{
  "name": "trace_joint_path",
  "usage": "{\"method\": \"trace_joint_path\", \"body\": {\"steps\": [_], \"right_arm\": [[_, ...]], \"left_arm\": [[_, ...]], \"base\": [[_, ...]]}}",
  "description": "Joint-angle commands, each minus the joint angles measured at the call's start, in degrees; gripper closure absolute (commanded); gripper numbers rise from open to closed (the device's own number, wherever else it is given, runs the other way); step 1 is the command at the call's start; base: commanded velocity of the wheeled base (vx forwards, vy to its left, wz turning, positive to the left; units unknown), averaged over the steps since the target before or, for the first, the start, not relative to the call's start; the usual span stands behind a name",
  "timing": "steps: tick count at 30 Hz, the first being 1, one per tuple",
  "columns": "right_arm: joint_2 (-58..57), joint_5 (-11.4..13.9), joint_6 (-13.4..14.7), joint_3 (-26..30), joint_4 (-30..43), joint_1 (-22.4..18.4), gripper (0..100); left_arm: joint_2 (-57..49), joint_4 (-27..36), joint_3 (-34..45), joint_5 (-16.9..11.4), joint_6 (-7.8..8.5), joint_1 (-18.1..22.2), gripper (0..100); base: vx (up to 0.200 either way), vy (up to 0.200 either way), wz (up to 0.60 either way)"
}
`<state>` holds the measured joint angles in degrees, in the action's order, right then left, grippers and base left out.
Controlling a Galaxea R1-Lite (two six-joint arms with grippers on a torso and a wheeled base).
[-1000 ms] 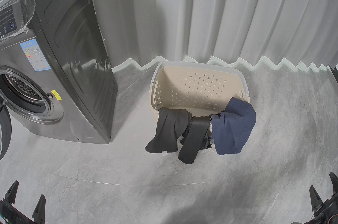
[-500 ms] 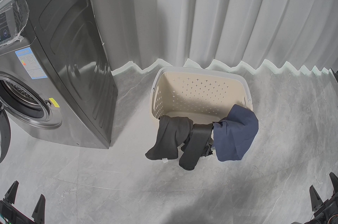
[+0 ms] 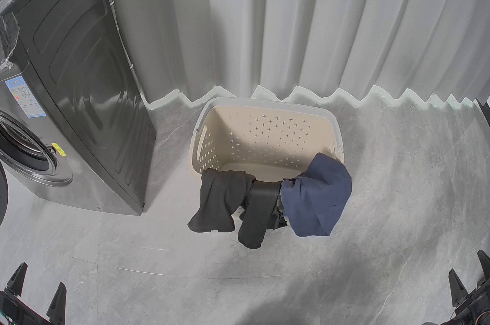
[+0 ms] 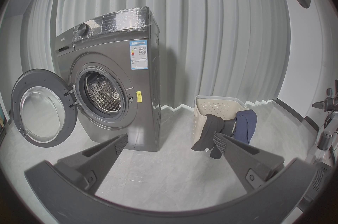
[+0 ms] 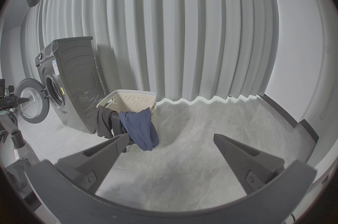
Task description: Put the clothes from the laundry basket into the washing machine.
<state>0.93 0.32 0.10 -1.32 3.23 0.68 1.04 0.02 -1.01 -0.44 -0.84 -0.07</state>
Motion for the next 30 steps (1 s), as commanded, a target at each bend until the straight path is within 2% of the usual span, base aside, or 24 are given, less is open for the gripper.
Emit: {"method": "trace_joint_path", "body": {"steps": [1,7,16,21,30], "right_arm": [[-0.6,0.0,0.0,0.0,0.0,0.0,0],[-0.6,0.0,0.0,0.0,0.0,0.0,0],[-0.6,0.0,0.0,0.0,0.0,0.0,0],[-0.6,0.0,0.0,0.0,0.0,0.0,0],[-0.7,0.1,-0.1,-0.1,0.0,0.1,0]], "left_arm": [[-1.0,0.0,0.9,0.0,-0.04,0.0,0],[-1.0,0.0,0.9,0.0,-0.13,0.0,0],[-1.0,0.0,0.9,0.0,-0.13,0.0,0],[-1.0,0.0,0.9,0.0,-0.04,0.0,0],[-1.0,0.0,0.9,0.0,0.14,0.0,0]], "base": [[0.0,0.0,0.0],[0.2,0.0,0.0],[0.0,0.0,0.0],[-0.2,0.0,0.0],[0.0,0.0,0.0]]}}
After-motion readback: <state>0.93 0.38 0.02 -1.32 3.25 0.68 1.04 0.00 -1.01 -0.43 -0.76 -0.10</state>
